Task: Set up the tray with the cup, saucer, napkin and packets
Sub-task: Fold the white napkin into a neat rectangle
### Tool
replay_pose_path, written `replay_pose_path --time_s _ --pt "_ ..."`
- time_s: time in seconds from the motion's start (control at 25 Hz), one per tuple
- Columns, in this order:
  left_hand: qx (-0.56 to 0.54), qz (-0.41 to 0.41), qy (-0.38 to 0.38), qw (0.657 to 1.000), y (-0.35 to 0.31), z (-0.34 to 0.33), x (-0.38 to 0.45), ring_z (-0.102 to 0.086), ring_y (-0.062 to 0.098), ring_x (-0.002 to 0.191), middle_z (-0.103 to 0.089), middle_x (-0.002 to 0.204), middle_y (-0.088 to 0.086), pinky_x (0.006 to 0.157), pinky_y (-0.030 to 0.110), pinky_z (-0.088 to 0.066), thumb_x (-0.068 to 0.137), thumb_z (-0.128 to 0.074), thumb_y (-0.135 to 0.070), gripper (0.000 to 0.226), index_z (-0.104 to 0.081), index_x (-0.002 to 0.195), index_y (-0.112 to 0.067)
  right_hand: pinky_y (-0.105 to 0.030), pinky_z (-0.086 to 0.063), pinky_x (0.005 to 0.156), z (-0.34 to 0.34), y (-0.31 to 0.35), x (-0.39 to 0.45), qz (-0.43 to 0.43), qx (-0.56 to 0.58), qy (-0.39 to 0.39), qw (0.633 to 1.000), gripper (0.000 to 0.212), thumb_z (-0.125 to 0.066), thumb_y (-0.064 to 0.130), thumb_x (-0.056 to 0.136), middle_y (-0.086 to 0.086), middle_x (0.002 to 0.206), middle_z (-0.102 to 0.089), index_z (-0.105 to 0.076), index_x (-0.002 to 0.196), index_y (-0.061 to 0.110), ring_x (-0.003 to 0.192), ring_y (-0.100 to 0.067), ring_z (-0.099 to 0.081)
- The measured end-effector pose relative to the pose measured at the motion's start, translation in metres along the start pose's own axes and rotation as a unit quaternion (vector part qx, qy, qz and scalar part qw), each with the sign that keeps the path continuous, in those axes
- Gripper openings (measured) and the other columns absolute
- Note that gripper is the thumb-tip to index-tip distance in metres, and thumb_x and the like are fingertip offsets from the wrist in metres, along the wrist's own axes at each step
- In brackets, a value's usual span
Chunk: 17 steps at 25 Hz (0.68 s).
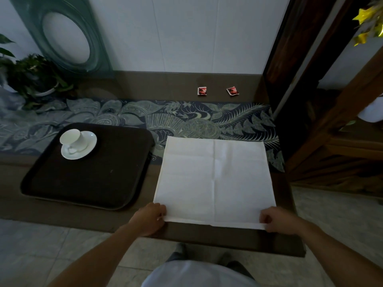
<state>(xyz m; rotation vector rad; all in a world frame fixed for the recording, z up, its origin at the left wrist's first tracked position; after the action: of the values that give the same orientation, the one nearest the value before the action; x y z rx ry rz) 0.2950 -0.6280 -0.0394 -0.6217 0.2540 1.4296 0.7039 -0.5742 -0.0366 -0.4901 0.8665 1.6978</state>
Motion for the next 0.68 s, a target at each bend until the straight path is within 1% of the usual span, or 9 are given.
replay_pose_path --time_s 0.08,0.16,0.2,0.28,0.36,0.44,0.52,0.6,0.68 --pt "-0.080 0.005 0.044 0.996 0.009 0.016 0.017 -0.056 0.015 0.102 -0.061 0.113 -0.002 0.086 0.024 -0.042 0.092 -0.054 -0.027 0.019 -0.063 0.108 -0.024 -0.015 -0.045 0.073 0.019 -0.005 0.012 0.000 0.026 0.038 0.999 0.016 -0.065 0.019 0.082 0.011 0.096 -0.066 -0.066 0.088 0.034 0.088 -0.003 -0.059" --pt "-0.138 0.010 0.040 0.990 0.017 0.038 0.035 -0.056 0.012 0.102 -0.062 0.113 -0.002 0.088 0.022 -0.039 0.095 -0.056 -0.024 0.020 -0.065 0.112 -0.021 -0.013 -0.043 0.071 0.040 -0.009 0.026 0.000 0.041 0.043 0.998 0.014 -0.065 0.018 0.086 0.013 0.093 -0.065 -0.067 0.089 0.032 0.088 -0.003 -0.059" --pt "-0.158 0.015 0.026 0.987 0.019 0.050 0.044 -0.055 0.010 0.101 -0.062 0.112 -0.003 0.088 0.022 -0.039 0.095 -0.056 -0.024 0.020 -0.065 0.112 -0.019 -0.014 -0.043 0.071 0.052 -0.010 0.033 -0.001 0.052 0.026 0.998 0.012 -0.066 0.019 0.087 0.012 0.092 -0.065 -0.068 0.088 0.031 0.089 -0.005 -0.060" --pt "-0.198 0.029 -0.024 0.979 0.024 0.078 0.069 -0.056 0.009 0.098 -0.063 0.108 -0.003 0.085 0.022 -0.038 0.095 -0.059 -0.022 0.020 -0.067 0.112 -0.016 -0.019 -0.045 0.074 0.082 -0.014 0.048 -0.001 0.082 -0.050 0.995 0.006 -0.067 0.020 0.089 0.006 0.094 -0.067 -0.071 0.093 0.023 0.091 -0.011 -0.062" --pt "-0.230 0.039 -0.069 0.970 0.028 0.103 0.097 -0.056 0.010 0.095 -0.063 0.104 -0.003 0.084 0.023 -0.038 0.093 -0.061 -0.019 0.019 -0.068 0.110 -0.013 -0.026 -0.047 0.077 0.115 -0.017 0.060 -0.008 0.129 -0.143 0.981 0.011 -0.066 0.021 0.090 0.002 0.096 -0.068 -0.071 0.100 0.018 0.090 -0.014 -0.062" --pt "-0.267 0.049 -0.099 0.957 0.032 0.122 0.125 -0.058 0.011 0.091 -0.064 0.099 -0.005 0.082 0.023 -0.039 0.093 -0.062 -0.019 0.015 -0.070 0.105 -0.014 -0.031 -0.049 0.075 0.144 -0.020 0.073 -0.013 0.168 -0.208 0.964 0.009 -0.066 0.020 0.090 0.001 0.093 -0.068 -0.069 0.098 0.019 0.087 -0.014 -0.061" --pt "-0.337 0.072 -0.119 0.931 0.039 0.133 0.150 -0.062 0.015 0.089 -0.067 0.092 -0.003 0.077 0.025 -0.043 0.092 -0.064 -0.019 0.007 -0.069 0.096 -0.021 -0.035 -0.050 0.074 0.167 -0.023 0.088 -0.013 0.187 -0.244 0.951 0.007 -0.066 0.021 0.090 0.000 0.091 -0.068 -0.069 0.095 0.017 0.087 -0.017 -0.062" --pt "-0.398 0.095 -0.132 0.903 0.043 0.141 0.173 -0.066 0.022 0.087 -0.069 0.088 0.003 0.076 0.029 -0.050 0.090 -0.066 -0.016 0.008 -0.068 0.088 -0.024 -0.040 -0.052 0.079 0.183 -0.028 0.106 -0.008 0.204 -0.264 0.943 0.009 -0.065 0.020 0.091 -0.003 0.092 -0.069 -0.071 0.094 0.014 0.088 -0.020 -0.063" --pt "-0.432 0.121 -0.138 0.883 0.046 0.145 0.195 -0.067 0.027 0.082 -0.070 0.086 0.010 0.079 0.037 -0.052 0.089 -0.067 -0.013 0.012 -0.068 0.083 -0.024 -0.039 -0.051 0.077 0.193 -0.034 0.125 -0.017 0.206 -0.279 0.938 0.013 -0.063 0.021 0.093 -0.004 0.092 -0.070 -0.072 0.095 0.012 0.087 -0.020 -0.063"
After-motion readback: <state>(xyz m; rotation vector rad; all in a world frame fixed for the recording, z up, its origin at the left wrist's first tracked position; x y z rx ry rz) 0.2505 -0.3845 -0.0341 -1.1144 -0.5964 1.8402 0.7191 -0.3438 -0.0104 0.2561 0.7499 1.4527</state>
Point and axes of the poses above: each hand's wrist, its own x-axis towards the middle knuckle, its own z-axis out of the back of the hand, y = z × x, the point moved 6 cm from there along x, towards the middle knuckle
